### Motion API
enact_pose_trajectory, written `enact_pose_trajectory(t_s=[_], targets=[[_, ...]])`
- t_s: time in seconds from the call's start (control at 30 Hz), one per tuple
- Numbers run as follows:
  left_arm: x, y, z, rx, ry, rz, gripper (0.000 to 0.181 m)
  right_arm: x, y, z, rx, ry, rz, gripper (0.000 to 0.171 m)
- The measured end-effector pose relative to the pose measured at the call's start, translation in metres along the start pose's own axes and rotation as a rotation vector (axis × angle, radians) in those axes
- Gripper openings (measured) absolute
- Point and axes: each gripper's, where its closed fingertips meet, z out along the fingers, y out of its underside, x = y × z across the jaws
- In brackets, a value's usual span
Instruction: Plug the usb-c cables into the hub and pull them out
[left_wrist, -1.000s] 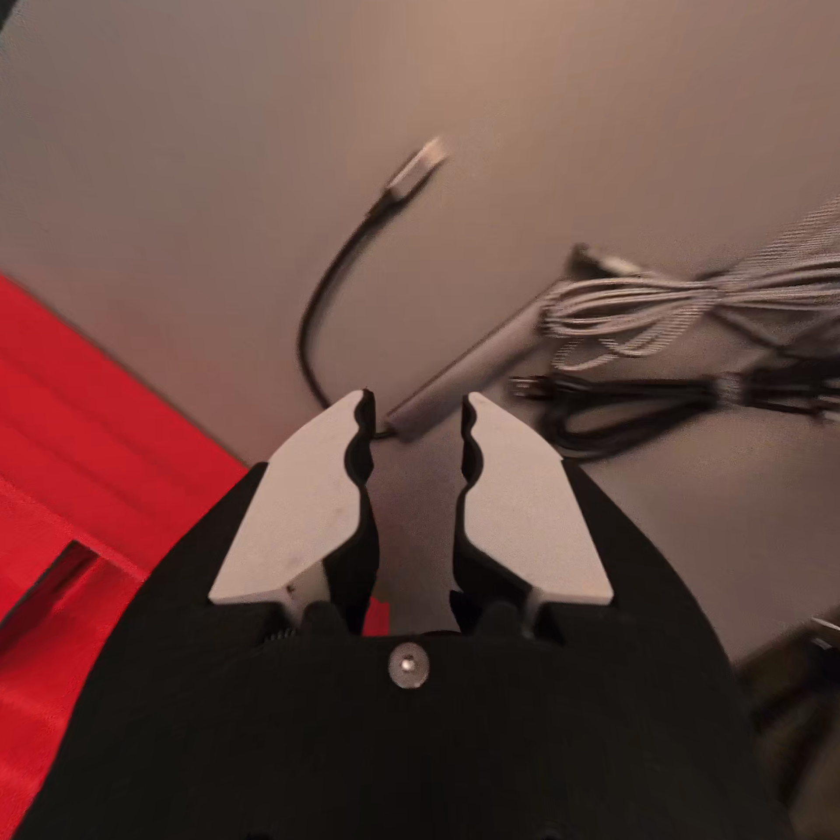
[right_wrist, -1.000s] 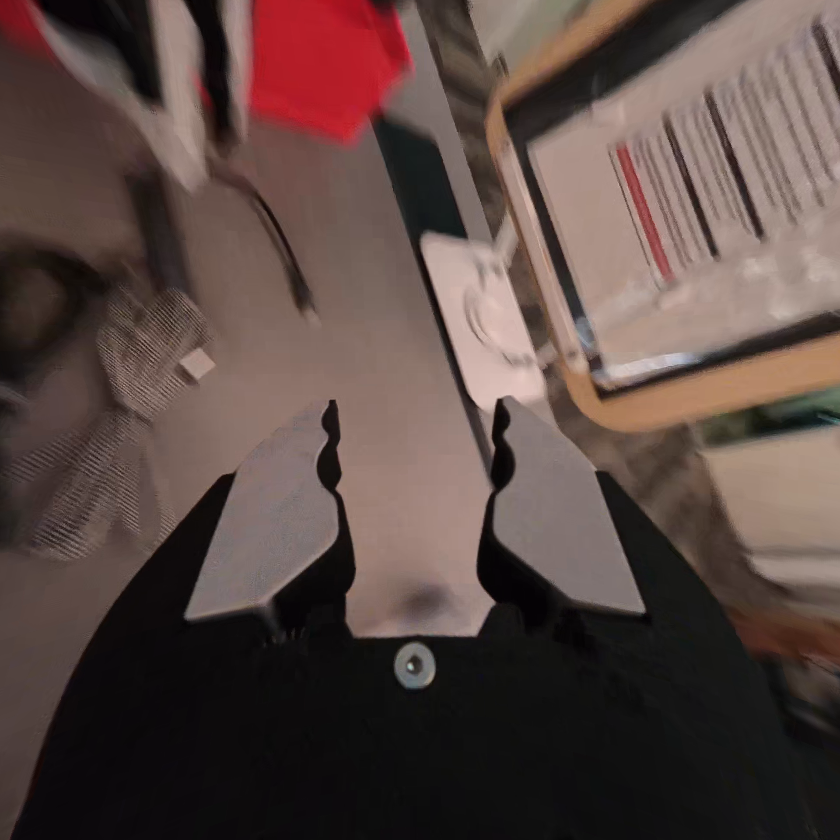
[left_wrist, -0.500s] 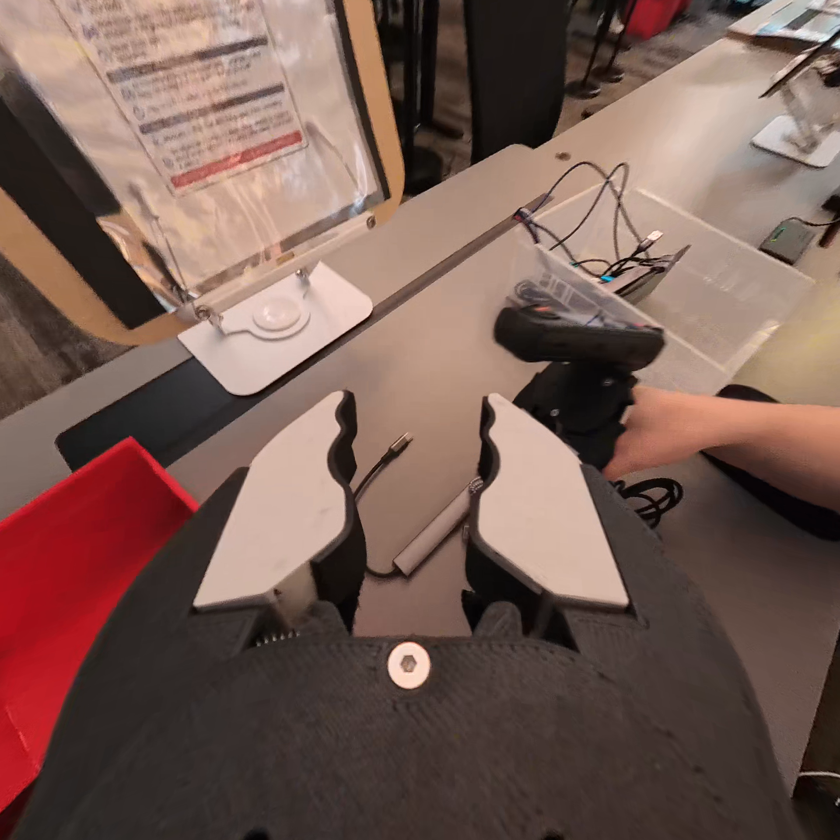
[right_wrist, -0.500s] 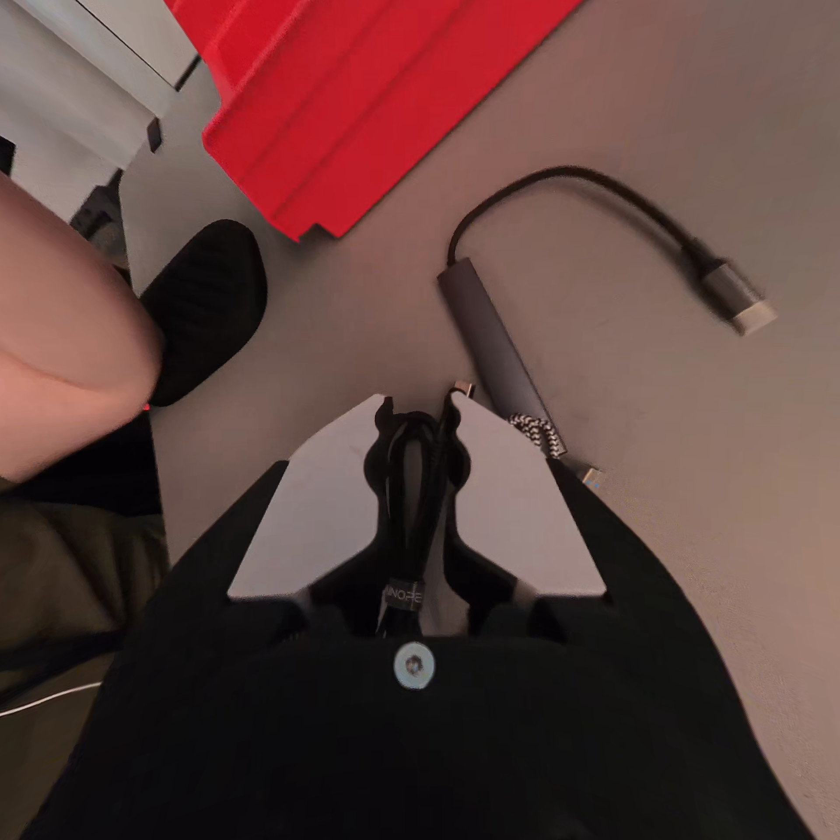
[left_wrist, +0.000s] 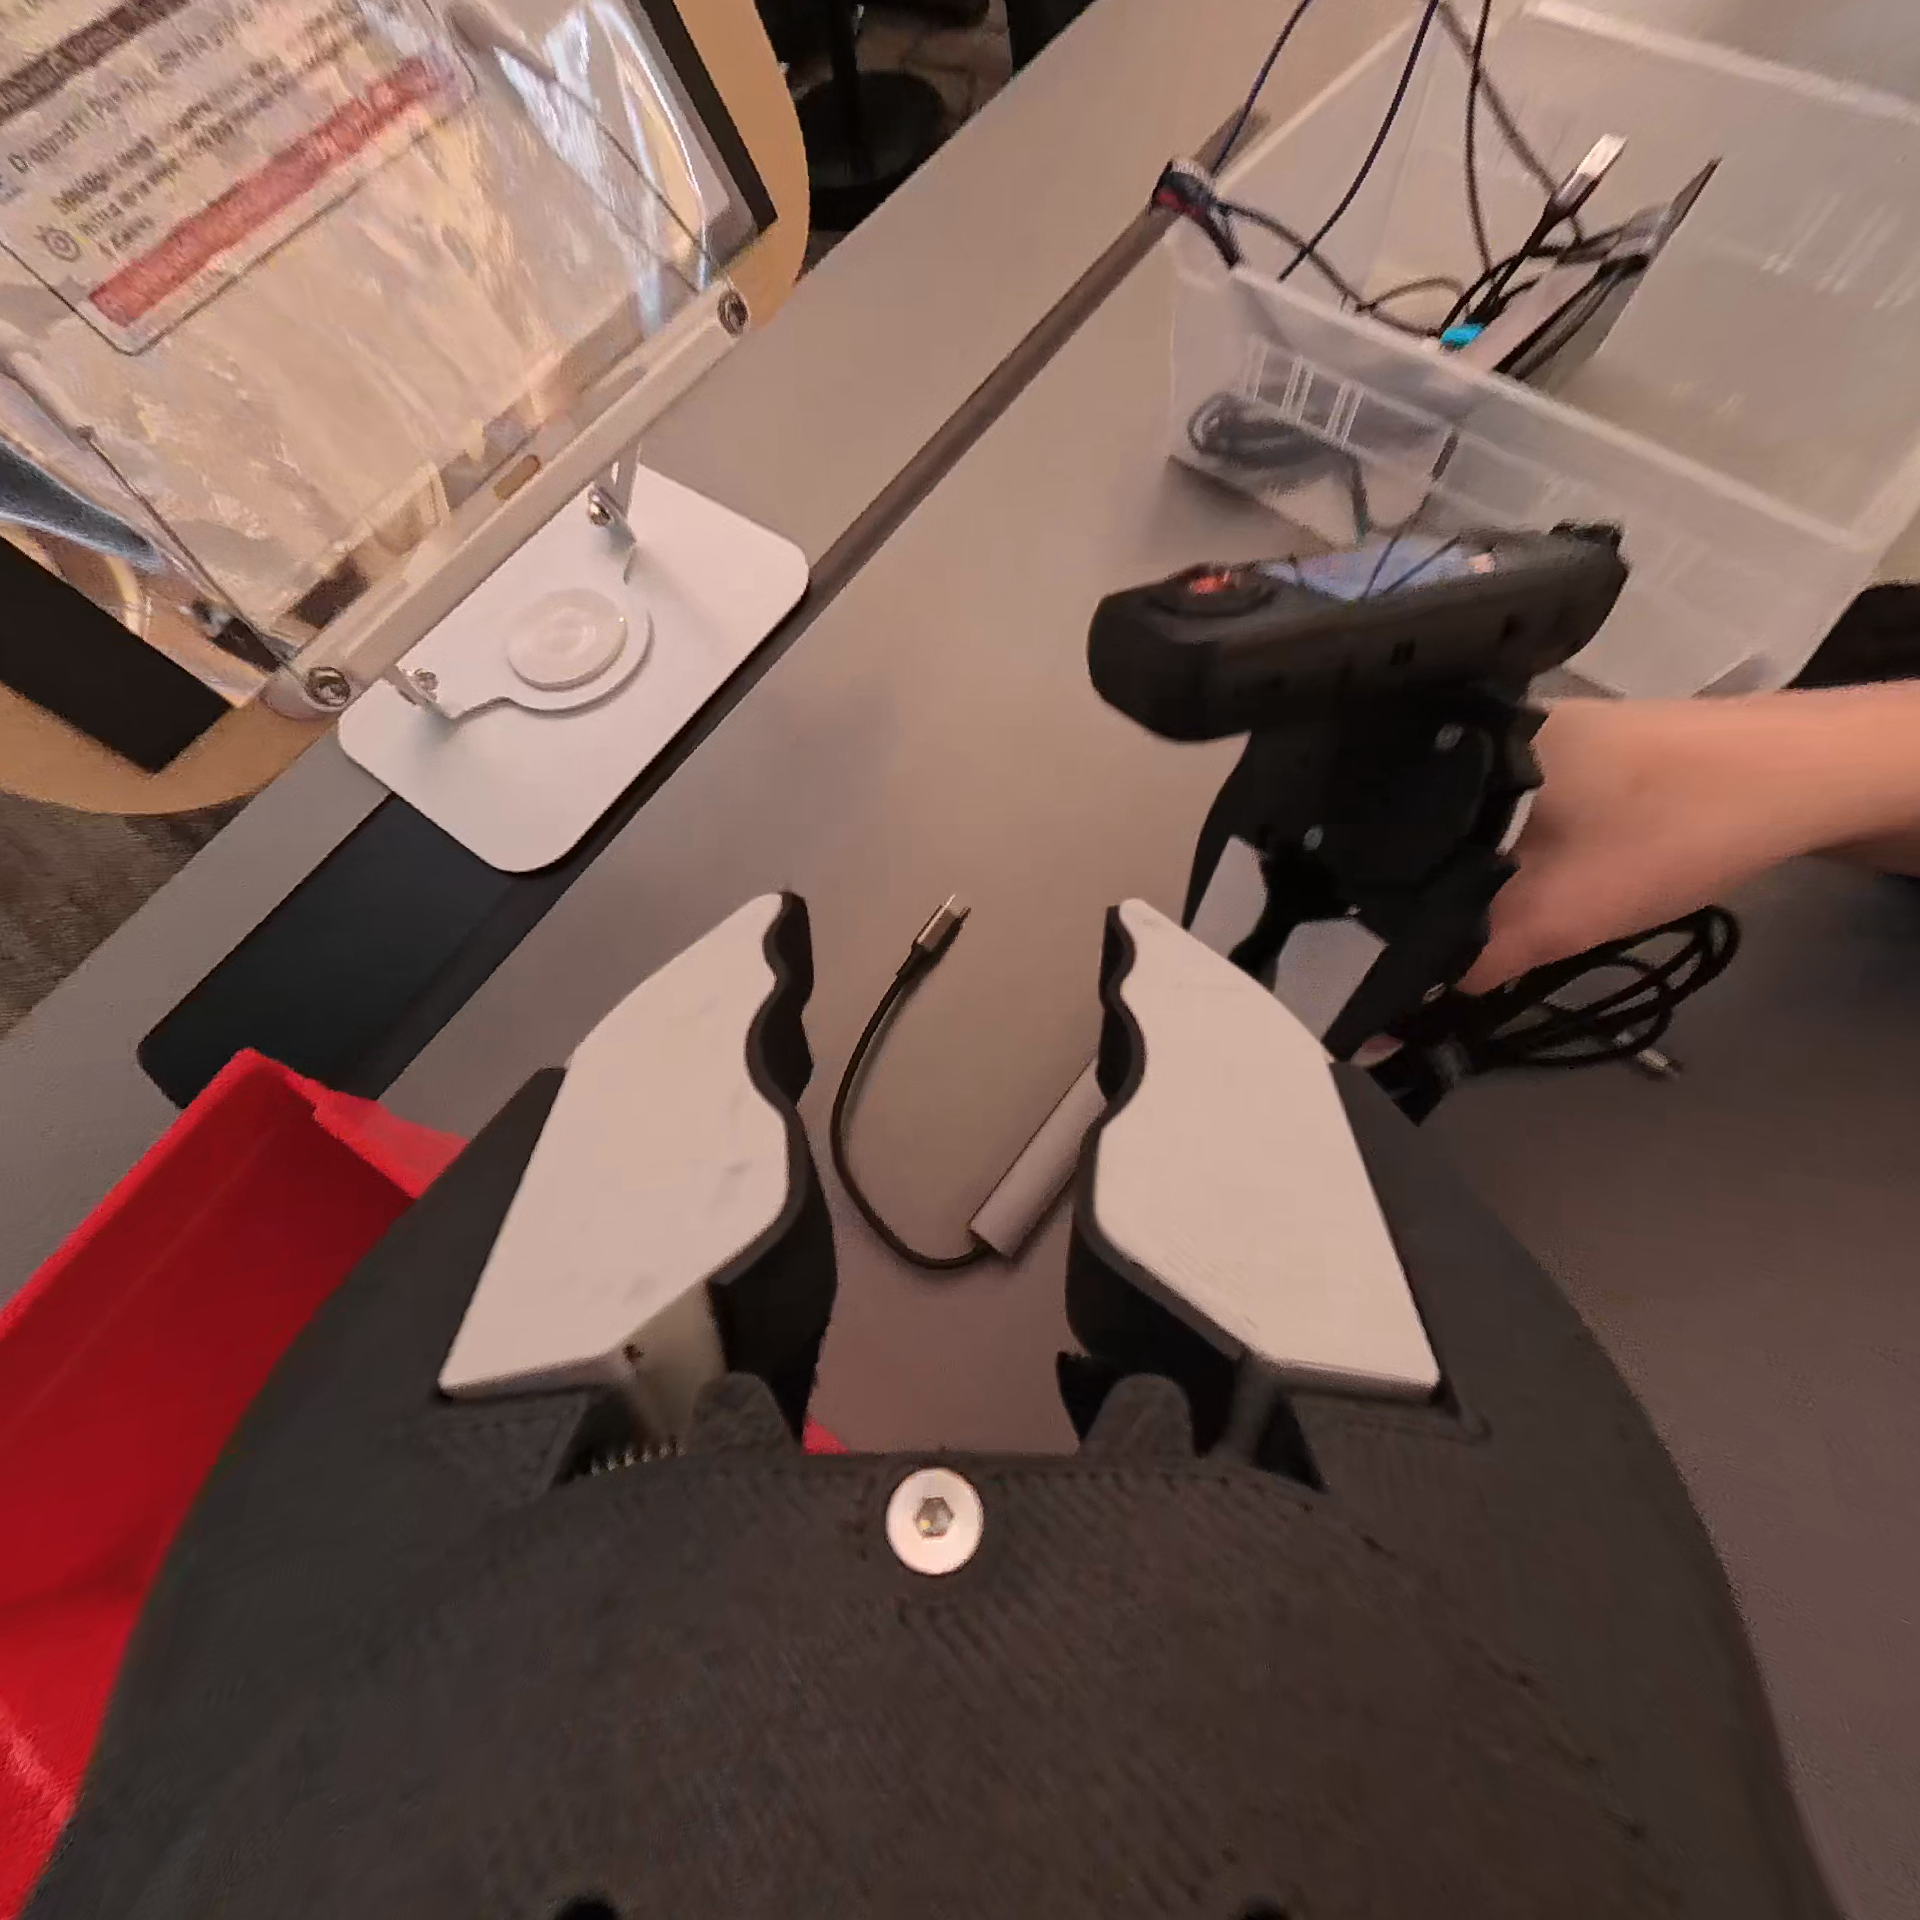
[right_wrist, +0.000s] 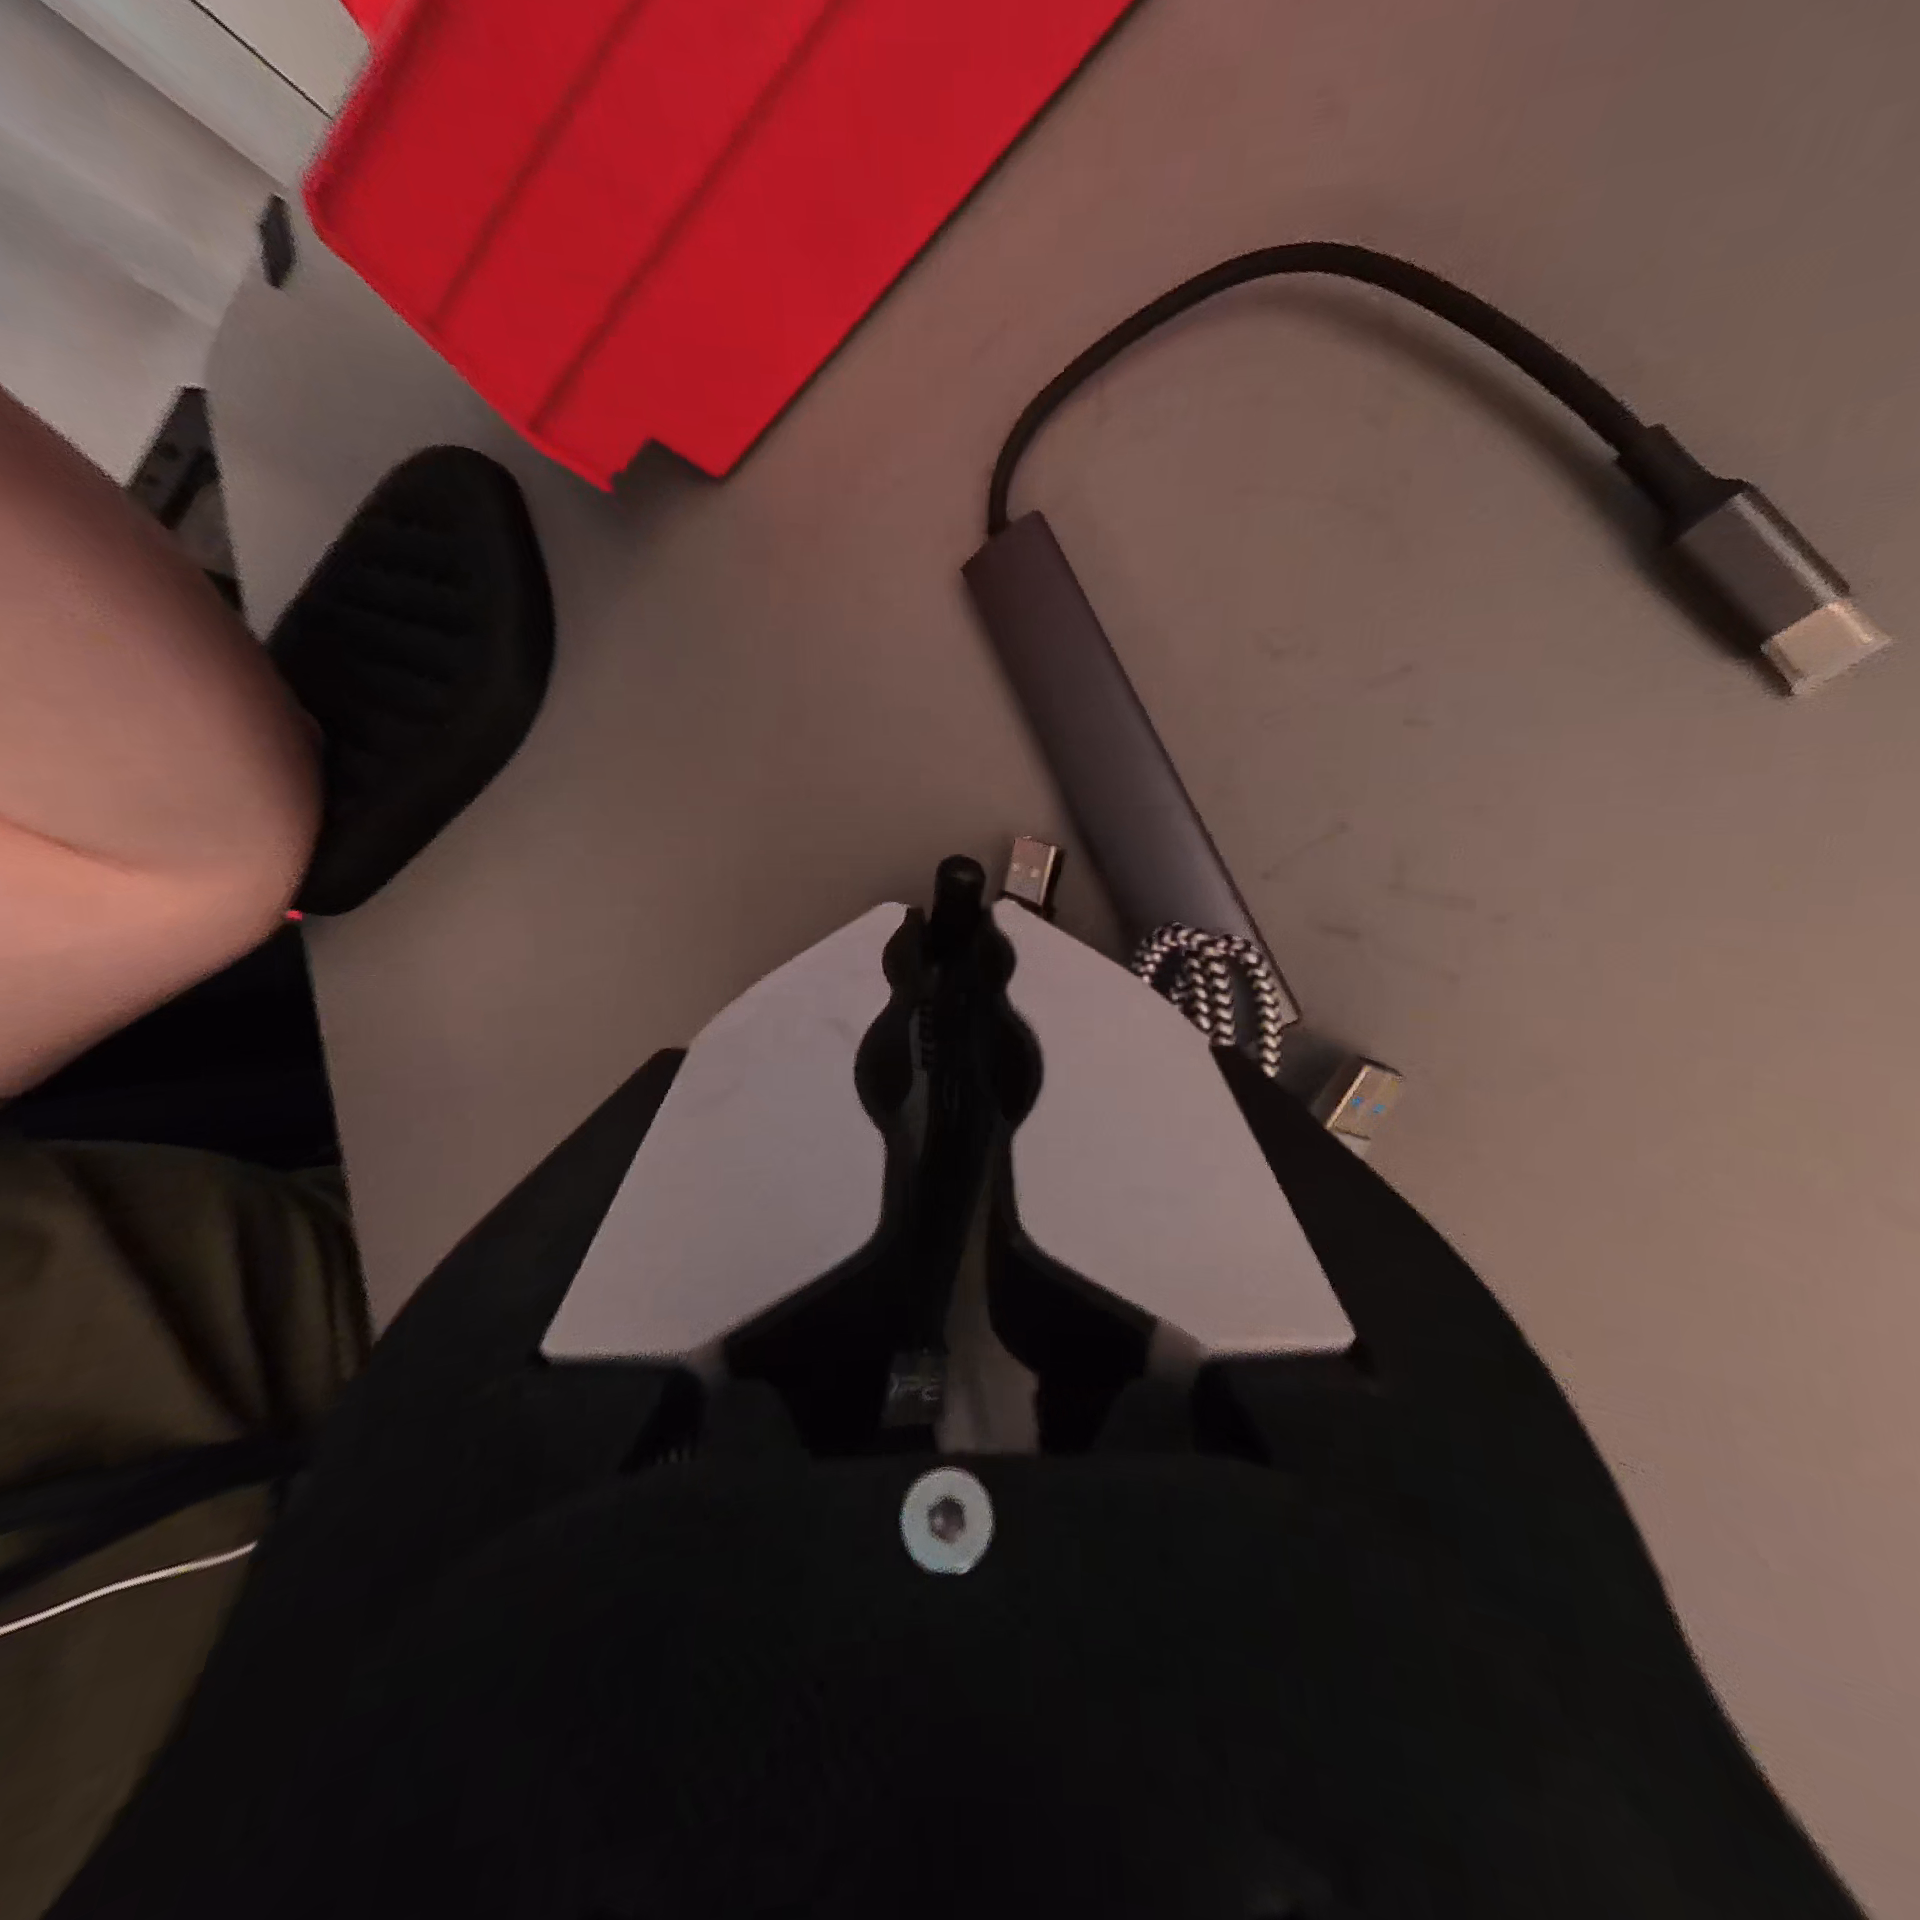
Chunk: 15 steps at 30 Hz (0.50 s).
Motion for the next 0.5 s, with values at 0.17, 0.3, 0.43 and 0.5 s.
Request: enact_pose_trajectory(t_s=[0.17,0.3,0.43,0.5], targets=[[-0.001,0.025,0.013,-0.140,-0.014,0.052,0.049,-0.010,-0.002,-0.027,-0.007,-0.070,-0.032,0.010],[0.010,0.056,0.031,-0.308,0.044,0.084,0.042,-0.019,-0.002,-0.066,-0.006,-0.090,-0.074,0.009],[0.022,0.094,0.060,-0.513,0.084,0.123,0.027,-0.034,0.000,-0.104,0.007,-0.124,-0.119,0.009],[0.029,0.106,0.074,-0.574,0.101,0.141,0.026,-0.039,0.006,-0.118,-0.006,-0.120,-0.150,0.009]])
